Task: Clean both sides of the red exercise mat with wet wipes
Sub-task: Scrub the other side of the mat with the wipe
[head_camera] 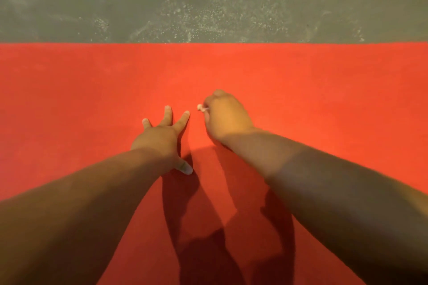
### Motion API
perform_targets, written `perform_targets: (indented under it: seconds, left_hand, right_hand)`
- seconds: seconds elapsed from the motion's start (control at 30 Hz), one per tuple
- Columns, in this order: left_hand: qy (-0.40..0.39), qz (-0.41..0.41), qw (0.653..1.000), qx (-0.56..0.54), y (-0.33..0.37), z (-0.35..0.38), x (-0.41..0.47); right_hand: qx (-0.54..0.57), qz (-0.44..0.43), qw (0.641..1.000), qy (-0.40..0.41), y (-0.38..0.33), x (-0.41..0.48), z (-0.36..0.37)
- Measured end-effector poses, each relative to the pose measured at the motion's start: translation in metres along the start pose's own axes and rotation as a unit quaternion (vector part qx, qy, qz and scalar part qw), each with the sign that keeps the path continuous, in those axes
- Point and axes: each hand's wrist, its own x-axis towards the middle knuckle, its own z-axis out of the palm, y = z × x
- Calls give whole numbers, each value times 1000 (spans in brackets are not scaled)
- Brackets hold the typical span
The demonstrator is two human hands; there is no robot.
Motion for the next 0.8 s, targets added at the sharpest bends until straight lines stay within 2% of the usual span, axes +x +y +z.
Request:
perform_targets:
  seconds: [0.07,0.1,0.17,0.23,0.27,0.33,0.4,0.47,0.57,0.73,0.8]
  left_hand:
    - [3,3,1000,1,-1,0,0]
    - [4,4,1000,1,-1,0,0]
    - [6,4,1000,2,0,1,-1]
    - [10,1,1000,2,1,1,-2]
    - [13,1,1000,3,1,1,-2]
    - [15,4,1000,1,2,1,-2]
    - [13,4,1000,-1,2,0,-2]
    - [10,0,1000,0,2,-1,-1]
    - [10,-1,1000,-2,2,1,0]
    - [16,-9,1000,-3,4,2,-1]
    - [26,-9,999,-29,6,7,-8]
  right_hand:
    - [9,-66,997,-40,1,-21,2]
    - [8,-73,997,-33,14,-24,-2]
    - [-4,-8,999,37,52,-22,-18]
    - [-23,108,989,98,90,-20,-38]
    - [-38,154,982,106,101,-20,-44]
    - [-51,179,977,100,92,-23,-44]
    - [-11,127,990,59,58,-35,-29]
    - [28,40,999,3,19,-57,-6]
    - [57,-64,995,-42,-6,-88,13]
    - [81,-80,989,-92,19,-86,-6]
    - [86,-66,991,-79,34,-91,-16]
